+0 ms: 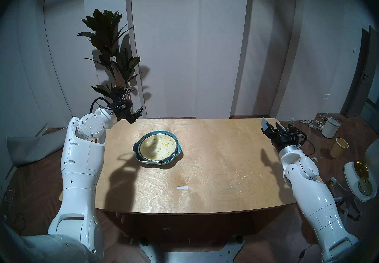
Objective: Stack the plates into one stack
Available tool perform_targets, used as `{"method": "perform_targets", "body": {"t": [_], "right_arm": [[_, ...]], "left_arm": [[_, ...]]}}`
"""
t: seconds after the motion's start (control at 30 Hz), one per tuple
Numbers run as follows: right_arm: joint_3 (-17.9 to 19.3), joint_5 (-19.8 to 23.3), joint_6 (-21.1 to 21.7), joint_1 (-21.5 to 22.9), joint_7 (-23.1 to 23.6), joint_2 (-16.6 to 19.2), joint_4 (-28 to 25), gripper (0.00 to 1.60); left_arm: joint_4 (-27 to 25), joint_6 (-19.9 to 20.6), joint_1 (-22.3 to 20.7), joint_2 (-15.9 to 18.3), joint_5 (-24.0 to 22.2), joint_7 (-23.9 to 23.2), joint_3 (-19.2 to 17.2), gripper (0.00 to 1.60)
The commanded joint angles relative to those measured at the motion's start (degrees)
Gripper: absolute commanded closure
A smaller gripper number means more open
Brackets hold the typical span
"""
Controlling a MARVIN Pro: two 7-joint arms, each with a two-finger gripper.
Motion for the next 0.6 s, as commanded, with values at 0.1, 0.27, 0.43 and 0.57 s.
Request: {"method": "perform_targets", "body": {"t": [0.1, 0.27, 0.43, 0.57], "right_arm": [[-2.3, -1.3, 0.8, 6.6, -3.7, -2.6, -0.7, 0.00], [-3.5, -2.4, 1.4, 8.6, -6.7, -3.7, 0.0, 0.00], [-4.0, -3.5, 1.4, 9.8, -9.7, -4.5, 0.3, 0.00], [-4.3, -4.7, 1.2, 10.0, -12.2, -4.8, 0.1, 0.00]], "left_arm": [[2.6, 10.6, -4.8, -8.7, -11.1, -2.3, -1.8, 0.00], [3.7, 16.5, -6.2, -12.4, -17.9, -2.4, -3.4, 0.00], [4.9, 19.1, -8.3, -15.8, -22.8, 1.0, -4.4, 0.00], [7.2, 20.8, -10.5, -18.3, -25.7, 4.3, -5.6, 0.00]]}}
